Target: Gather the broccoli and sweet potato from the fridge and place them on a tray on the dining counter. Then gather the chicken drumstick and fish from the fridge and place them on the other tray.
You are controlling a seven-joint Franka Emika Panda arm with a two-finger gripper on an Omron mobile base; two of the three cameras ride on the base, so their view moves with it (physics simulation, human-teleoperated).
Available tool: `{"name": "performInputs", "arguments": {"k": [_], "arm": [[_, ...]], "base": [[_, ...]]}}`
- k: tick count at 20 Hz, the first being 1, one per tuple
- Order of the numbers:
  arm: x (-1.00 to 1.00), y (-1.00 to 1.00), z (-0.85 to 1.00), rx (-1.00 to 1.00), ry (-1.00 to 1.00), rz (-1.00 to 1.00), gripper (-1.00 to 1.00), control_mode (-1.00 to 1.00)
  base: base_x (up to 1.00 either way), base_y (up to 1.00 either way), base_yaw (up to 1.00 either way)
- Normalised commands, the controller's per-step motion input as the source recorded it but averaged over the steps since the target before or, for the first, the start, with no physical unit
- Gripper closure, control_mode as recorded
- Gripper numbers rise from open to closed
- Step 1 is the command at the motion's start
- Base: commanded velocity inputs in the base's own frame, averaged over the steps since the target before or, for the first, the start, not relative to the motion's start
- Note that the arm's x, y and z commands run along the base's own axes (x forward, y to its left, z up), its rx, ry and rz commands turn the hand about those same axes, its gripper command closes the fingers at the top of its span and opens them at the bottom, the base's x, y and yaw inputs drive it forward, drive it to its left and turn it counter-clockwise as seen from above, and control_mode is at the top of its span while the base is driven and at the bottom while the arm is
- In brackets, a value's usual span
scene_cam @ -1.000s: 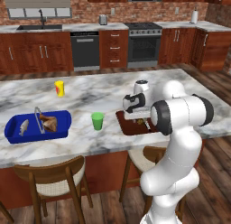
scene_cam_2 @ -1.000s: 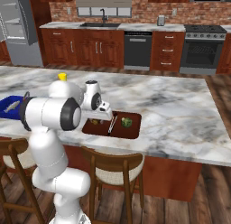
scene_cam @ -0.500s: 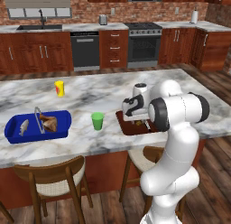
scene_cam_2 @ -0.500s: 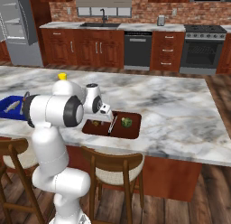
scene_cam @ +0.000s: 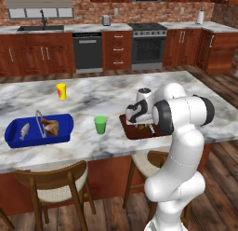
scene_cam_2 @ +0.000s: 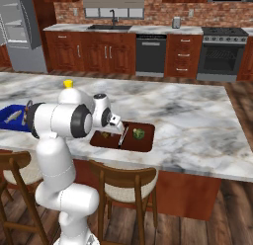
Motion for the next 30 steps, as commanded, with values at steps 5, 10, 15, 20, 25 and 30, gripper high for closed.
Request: {"name": "performInputs", "arguments": {"k": [5, 10, 15, 20, 25, 30], "arm": [[0.01, 0.0, -0.06, 0.0, -0.07, -0.04, 1.0, -1.0], [0.0, 0.0, -0.06, 0.0, -0.09, -0.04, 1.0, -1.0], [0.0, 0.03, -0.04, -0.01, -0.07, -0.05, 1.0, -1.0], [0.0, 0.09, -0.07, -0.01, -0.02, -0.04, -1.0, -1.0], [0.0, 0.01, 0.0, 0.0, 0.0, -0.02, -1.0, -1.0], [0.01, 0.0, 0.02, 0.0, 0.0, -0.01, -1.0, -1.0]], "base": [[0.0, 0.0, 0.0], [0.0, 0.0, 0.0], [0.0, 0.0, 0.0], [0.0, 0.0, 0.0], [0.0, 0.0, 0.0], [0.0, 0.0, 0.0]]}}
